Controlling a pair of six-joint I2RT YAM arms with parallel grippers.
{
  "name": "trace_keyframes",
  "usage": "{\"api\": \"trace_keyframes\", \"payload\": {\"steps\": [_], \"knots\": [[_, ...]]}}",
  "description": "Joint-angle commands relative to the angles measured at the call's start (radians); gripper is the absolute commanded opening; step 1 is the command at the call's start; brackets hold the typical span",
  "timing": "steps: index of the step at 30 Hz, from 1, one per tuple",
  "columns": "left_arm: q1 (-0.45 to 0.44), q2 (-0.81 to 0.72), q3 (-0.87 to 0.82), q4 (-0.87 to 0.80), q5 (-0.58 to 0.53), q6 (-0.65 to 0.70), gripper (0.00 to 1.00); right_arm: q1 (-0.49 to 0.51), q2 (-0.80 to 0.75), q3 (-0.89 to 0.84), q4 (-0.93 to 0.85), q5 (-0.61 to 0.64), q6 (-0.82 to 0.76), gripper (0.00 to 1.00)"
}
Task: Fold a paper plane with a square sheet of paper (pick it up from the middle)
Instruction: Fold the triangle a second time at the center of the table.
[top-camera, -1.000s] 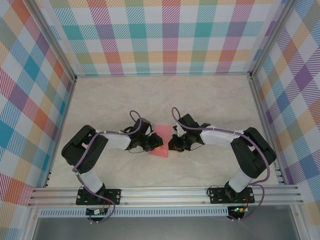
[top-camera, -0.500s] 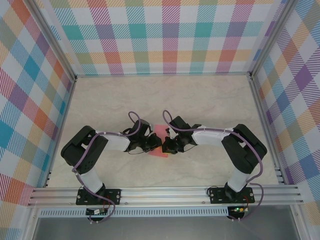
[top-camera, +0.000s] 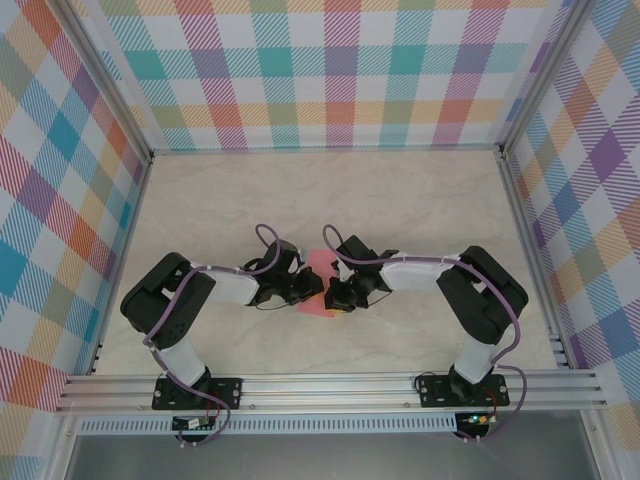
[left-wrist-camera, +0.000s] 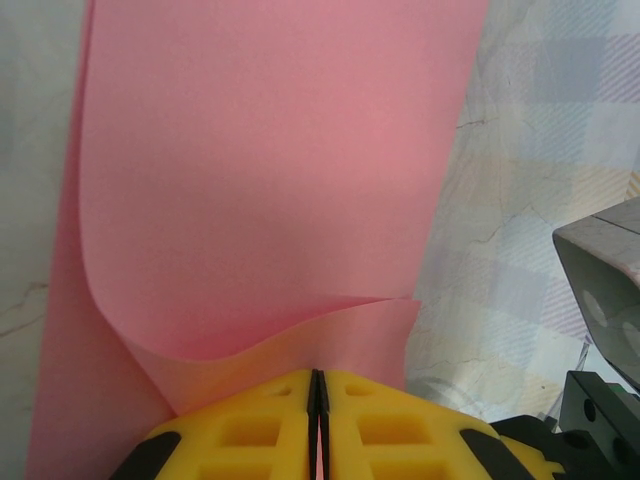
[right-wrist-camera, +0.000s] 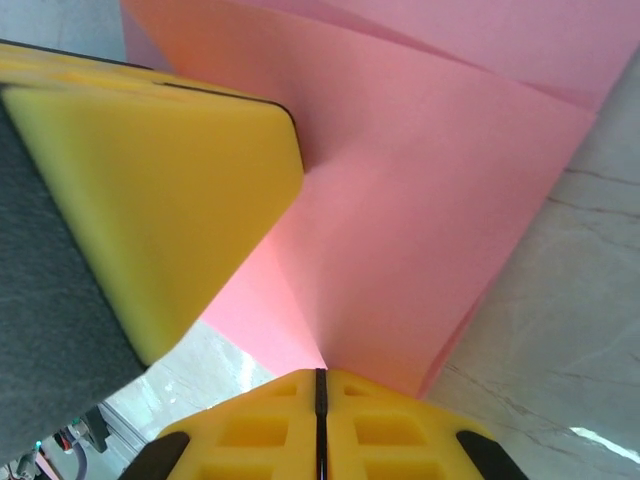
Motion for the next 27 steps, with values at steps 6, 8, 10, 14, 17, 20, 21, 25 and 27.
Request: {"api": "trace_keyframes", "payload": {"steps": [6, 8, 10, 14, 17, 20, 21, 25, 27], "knots": [[-0.007, 0.019, -0.043, -0.126, -0.069, -0.007, 0.11, 0.009, 0.009, 0.024, -0.099, 0.053, -0.043, 0.09], [-0.006, 0.019, -0.043, -0.126, -0.069, -0.007, 0.11, 0.010, 0.014, 0.023, -0.101, 0.046, -0.046, 0.09], [-0.006, 0.020, -0.043, -0.126, -0.070, -0.007, 0.11, 0.010, 0.017, 0.019, -0.098, 0.038, -0.045, 0.09], [-0.007, 0.024, -0.044, -0.125, -0.069, -0.007, 0.11, 0.010, 0.001, 0.020, -0.103, 0.027, -0.049, 0.09], [-0.007, 0.023, -0.045, -0.125, -0.068, -0.006, 0.11, 0.012, -0.031, 0.031, -0.096, 0.011, -0.056, 0.09], [-0.007, 0.021, -0.045, -0.124, -0.070, -0.007, 0.11, 0.015, -0.036, 0.050, -0.098, 0.004, -0.063, 0.09], [-0.007, 0.022, -0.045, -0.124, -0.070, -0.006, 0.11, 0.015, -0.032, 0.056, -0.098, 0.002, -0.064, 0.09], [-0.007, 0.024, -0.044, -0.126, -0.070, -0.007, 0.11, 0.027, -0.005, 0.066, -0.099, 0.002, -0.065, 0.09], [-0.006, 0.023, -0.045, -0.126, -0.071, -0.007, 0.11, 0.030, 0.003, 0.060, -0.101, 0.003, -0.062, 0.09]]}}
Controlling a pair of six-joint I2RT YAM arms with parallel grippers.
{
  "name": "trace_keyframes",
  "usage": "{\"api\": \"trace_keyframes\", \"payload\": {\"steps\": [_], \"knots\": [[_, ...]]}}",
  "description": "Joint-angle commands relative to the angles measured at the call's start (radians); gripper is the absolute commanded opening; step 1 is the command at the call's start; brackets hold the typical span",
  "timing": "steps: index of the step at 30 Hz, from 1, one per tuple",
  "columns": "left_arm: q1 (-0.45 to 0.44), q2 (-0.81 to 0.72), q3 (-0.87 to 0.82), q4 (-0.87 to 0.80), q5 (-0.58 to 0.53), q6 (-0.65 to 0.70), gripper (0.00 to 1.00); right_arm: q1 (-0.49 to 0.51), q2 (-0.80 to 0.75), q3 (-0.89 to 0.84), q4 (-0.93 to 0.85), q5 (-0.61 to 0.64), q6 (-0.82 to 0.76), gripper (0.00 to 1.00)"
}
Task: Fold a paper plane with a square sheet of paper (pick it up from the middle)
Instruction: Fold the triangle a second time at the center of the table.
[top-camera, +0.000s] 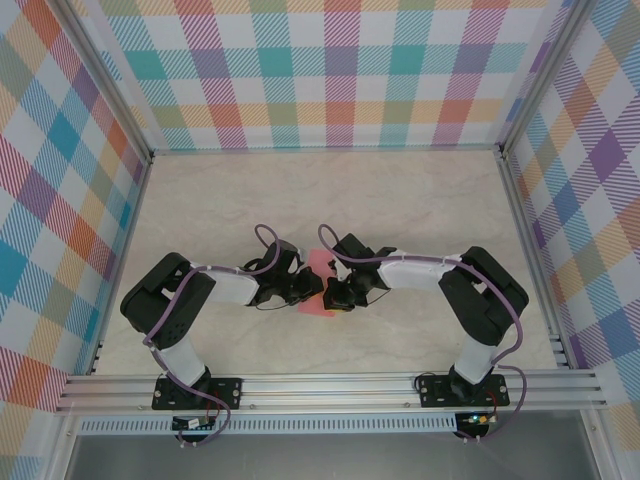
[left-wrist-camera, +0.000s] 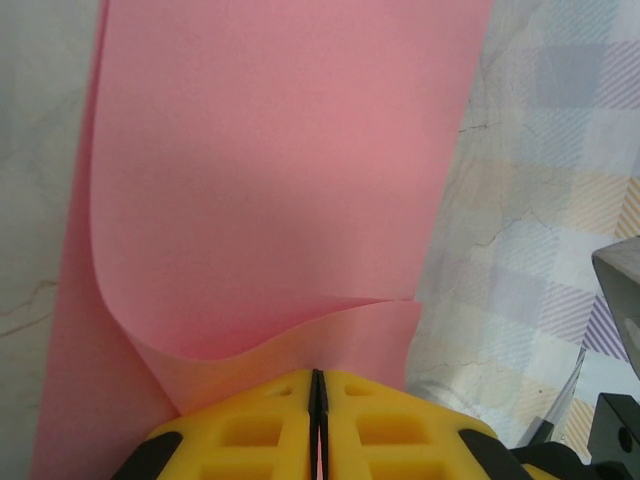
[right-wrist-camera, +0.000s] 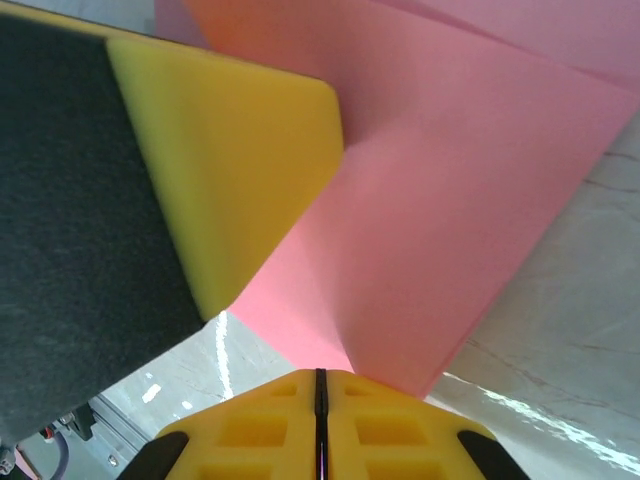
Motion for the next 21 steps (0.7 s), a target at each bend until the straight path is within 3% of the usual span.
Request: {"api": "trace_keyframes", "payload": {"steps": [1, 21], "knots": [[-0.007, 0.023, -0.043, -0.128, -0.068, 0.005, 0.11, 0.012, 0.011, 0.010, -0.032, -0.013, -0.014, 0.09], [-0.007, 0.023, -0.042, -0.139, -0.081, 0.003, 0.11, 0.014, 0.026, -0.048, -0.064, 0.037, -0.009, 0.09]]}}
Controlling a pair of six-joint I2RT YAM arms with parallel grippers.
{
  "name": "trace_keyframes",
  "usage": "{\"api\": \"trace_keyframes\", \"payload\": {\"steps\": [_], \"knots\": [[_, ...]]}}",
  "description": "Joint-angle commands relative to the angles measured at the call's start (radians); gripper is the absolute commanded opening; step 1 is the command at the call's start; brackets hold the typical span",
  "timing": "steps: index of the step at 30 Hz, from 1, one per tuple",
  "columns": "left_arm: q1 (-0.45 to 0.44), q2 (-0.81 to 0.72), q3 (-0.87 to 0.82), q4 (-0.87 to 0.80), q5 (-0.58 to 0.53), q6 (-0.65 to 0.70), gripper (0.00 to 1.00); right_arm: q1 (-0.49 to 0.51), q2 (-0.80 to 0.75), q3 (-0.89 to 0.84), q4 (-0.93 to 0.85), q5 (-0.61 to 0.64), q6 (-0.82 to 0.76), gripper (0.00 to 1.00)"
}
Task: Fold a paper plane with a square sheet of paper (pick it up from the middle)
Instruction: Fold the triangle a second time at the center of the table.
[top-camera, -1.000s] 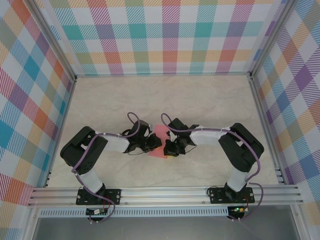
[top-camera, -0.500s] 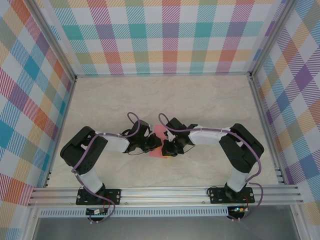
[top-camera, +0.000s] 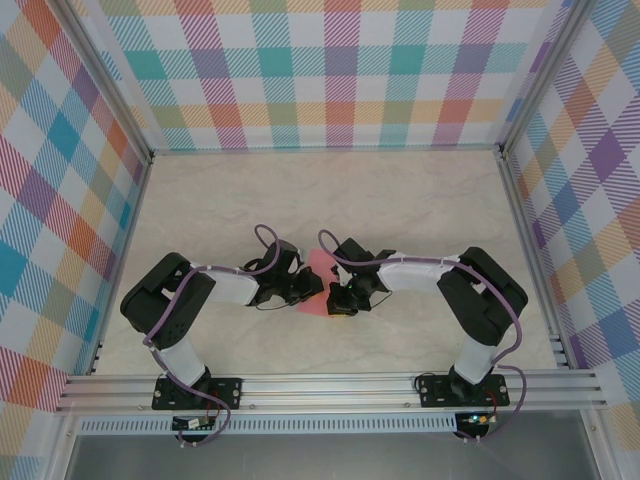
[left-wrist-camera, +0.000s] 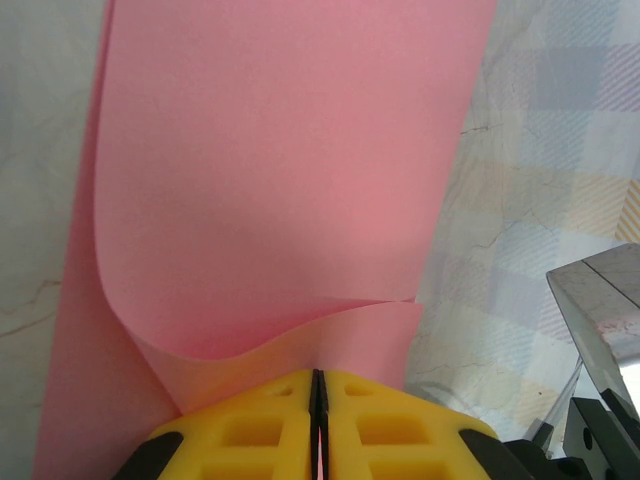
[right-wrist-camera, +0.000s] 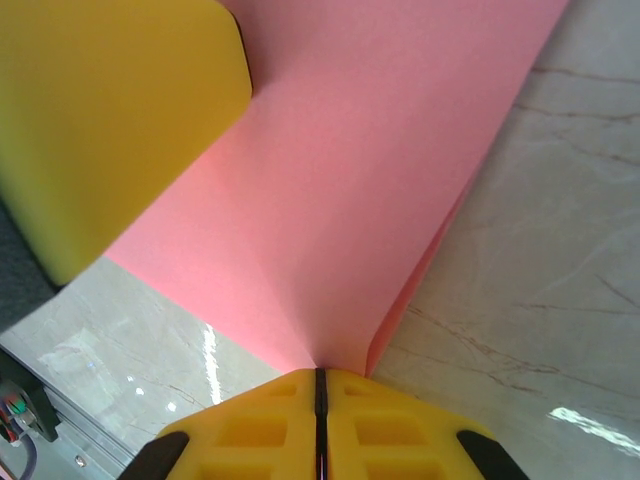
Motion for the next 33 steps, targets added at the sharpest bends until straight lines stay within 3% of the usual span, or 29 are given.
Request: {"api": "trace_keyframes", "payload": {"steps": [1, 9, 17, 24, 33], "knots": [[-0.007, 0.023, -0.042, -0.138, -0.078, 0.007, 0.11, 0.008, 0.024, -0.028, -0.032, 0.011, -0.006, 0.09], [-0.007, 0.019, -0.043, -0.140, -0.078, 0.009, 0.11, 0.007, 0.054, -0.031, -0.030, 0.012, -0.001, 0.08], [-0.006, 0.018, -0.043, -0.139, -0.078, 0.009, 0.11, 0.006, -0.091, 0.013, 0.030, 0.037, -0.013, 0.09], [-0.007, 0.017, -0.042, -0.137, -0.076, 0.009, 0.11, 0.006, 0.015, 0.029, 0.055, 0.026, -0.001, 0.08], [-0.007, 0.013, -0.033, -0.137, -0.077, 0.015, 0.11, 0.006, 0.036, -0.024, 0.028, 0.035, -0.003, 0.08]]}}
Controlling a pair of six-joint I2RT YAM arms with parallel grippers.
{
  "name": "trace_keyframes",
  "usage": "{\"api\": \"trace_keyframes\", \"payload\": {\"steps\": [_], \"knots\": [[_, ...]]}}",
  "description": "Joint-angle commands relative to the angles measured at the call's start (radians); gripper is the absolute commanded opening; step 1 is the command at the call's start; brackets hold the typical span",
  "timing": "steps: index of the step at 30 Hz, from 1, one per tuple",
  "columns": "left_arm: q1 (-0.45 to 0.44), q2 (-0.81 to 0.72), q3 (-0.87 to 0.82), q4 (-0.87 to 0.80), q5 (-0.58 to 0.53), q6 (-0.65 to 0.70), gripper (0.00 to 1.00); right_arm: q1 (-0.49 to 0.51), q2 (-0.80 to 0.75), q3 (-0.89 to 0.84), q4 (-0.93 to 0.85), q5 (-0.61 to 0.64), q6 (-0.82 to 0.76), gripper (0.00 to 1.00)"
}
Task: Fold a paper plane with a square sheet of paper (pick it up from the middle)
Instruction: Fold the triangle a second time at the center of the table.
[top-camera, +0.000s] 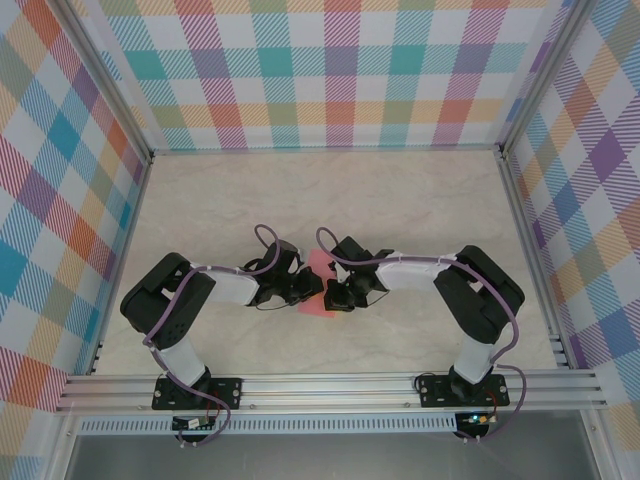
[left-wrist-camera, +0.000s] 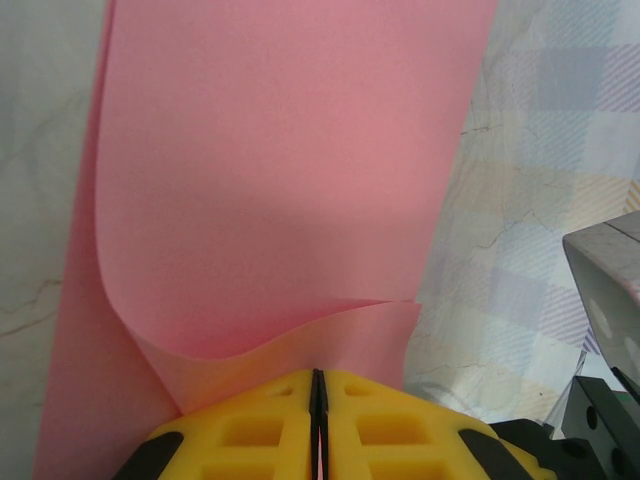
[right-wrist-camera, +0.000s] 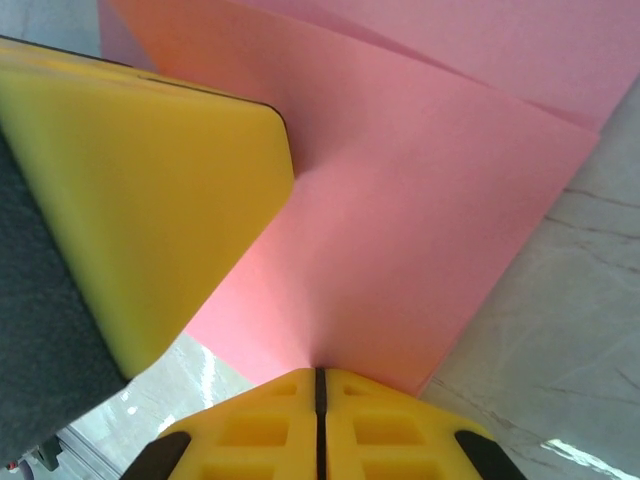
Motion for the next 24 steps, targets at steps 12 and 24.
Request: {"api": "trace_keyframes", "payload": {"steps": [12, 24], "knots": [[0.024, -0.006, 0.036, -0.201, -0.118, 0.115, 0.11, 0.006, 0.051, -0.088, -0.070, 0.036, -0.015, 0.08], [0.136, 0.023, 0.080, -0.306, -0.188, 0.212, 0.11, -0.006, 0.068, -0.123, -0.065, 0.046, -0.014, 0.07]]}}
